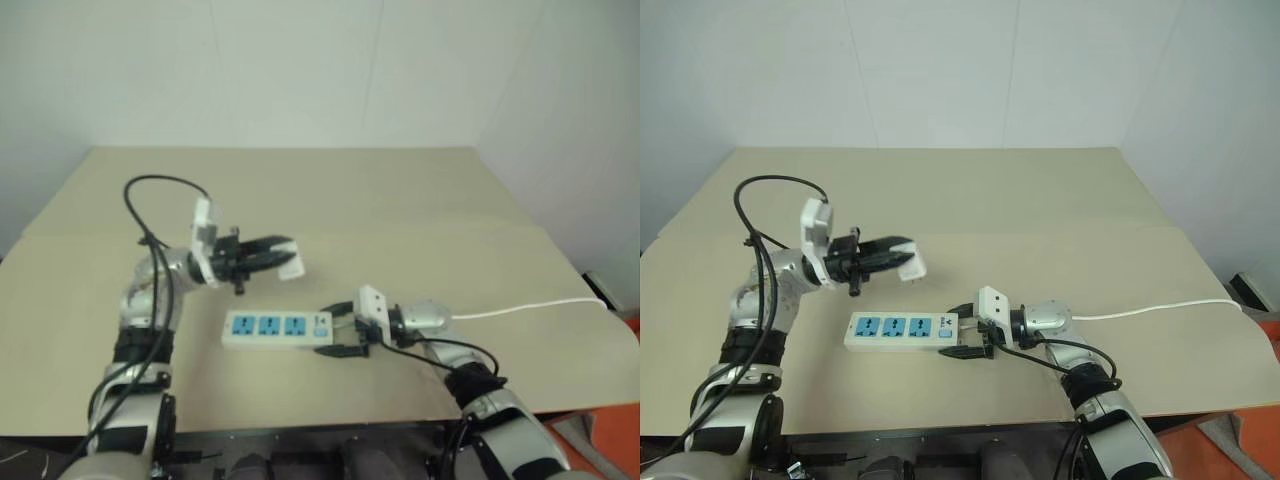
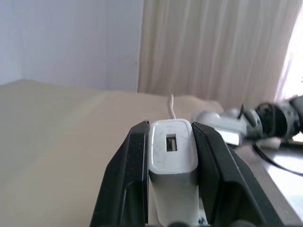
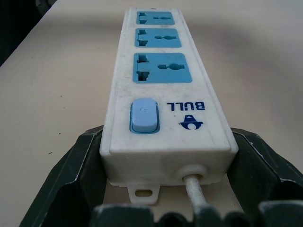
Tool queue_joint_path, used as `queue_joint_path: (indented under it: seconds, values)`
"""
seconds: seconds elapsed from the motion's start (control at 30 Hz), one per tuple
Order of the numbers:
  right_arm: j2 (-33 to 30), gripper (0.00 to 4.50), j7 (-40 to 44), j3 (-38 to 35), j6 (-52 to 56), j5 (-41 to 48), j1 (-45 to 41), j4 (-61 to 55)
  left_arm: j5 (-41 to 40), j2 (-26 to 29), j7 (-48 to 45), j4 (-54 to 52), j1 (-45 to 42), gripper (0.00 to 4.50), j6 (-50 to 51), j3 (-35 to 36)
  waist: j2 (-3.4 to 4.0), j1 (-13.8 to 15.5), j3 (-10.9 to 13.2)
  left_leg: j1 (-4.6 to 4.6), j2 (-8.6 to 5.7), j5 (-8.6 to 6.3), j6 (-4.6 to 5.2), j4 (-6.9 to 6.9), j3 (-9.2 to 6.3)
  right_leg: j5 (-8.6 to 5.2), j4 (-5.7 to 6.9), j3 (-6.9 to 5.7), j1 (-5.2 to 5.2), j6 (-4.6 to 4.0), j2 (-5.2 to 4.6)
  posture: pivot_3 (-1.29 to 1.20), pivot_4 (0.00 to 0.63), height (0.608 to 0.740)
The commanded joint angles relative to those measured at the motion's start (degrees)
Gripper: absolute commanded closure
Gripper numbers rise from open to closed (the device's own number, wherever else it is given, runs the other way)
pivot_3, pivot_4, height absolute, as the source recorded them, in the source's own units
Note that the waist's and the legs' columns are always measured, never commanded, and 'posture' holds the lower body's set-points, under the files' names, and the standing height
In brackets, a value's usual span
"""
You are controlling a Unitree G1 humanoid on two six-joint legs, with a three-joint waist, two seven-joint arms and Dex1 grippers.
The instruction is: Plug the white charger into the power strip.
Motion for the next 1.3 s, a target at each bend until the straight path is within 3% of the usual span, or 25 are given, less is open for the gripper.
queue_joint_path:
  seconds: [0.03, 0.43, 0.87, 1.3]
  values:
    - [-0.42, 1.09, -1.27, 1.36, 0.71, -2.86, 2.08, -0.42, 1.58, 0.38, -3.34, 2.00, -0.28, 3.46, -4.72, -2.60, 0.00, 0.00, 0.00, 0.00, -0.01, 0.00, 0.00, 0.00, 0.00, 0.00, 0.00, 0.00, 0.00, 0.00, 0.00, 0.00, 0.150, 0.740]
    - [-0.45, 1.09, -1.60, 2.34, 1.55, -3.35, 2.99, -1.93, 0.59, 0.71, -6.85, 4.04, -0.20, 3.46, -7.15, -5.76, 0.00, -0.09, 0.00, -0.03, 0.02, 0.00, 0.00, -0.02, 0.00, -0.01, -0.07, 0.05, -0.04, 0.01, 0.05, 0.00, 0.150, 0.740]
    - [-0.37, 1.09, -1.55, 2.76, 0.84, -4.15, 2.09, -0.81, -2.46, 4.62, -6.85, 4.72, 1.51, 3.46, -10.04, -12.56, 0.00, -0.11, 0.00, -0.03, 0.05, 0.00, 0.00, -0.07, 0.01, -0.02, -0.12, 0.06, -0.06, 0.01, 0.06, 0.00, 0.150, 0.740]
    - [-0.86, 1.09, -0.88, 3.07, 0.63, -4.20, 2.65, -1.17, -1.44, 2.65, -6.85, 9.39, 0.01, 3.46, -13.04, -13.34, 0.01, 0.04, 0.00, 0.00, 0.07, 0.00, 0.00, -0.09, 0.03, -0.03, -0.19, 0.10, -0.02, 0.00, 0.10, 0.00, 0.150, 0.740]
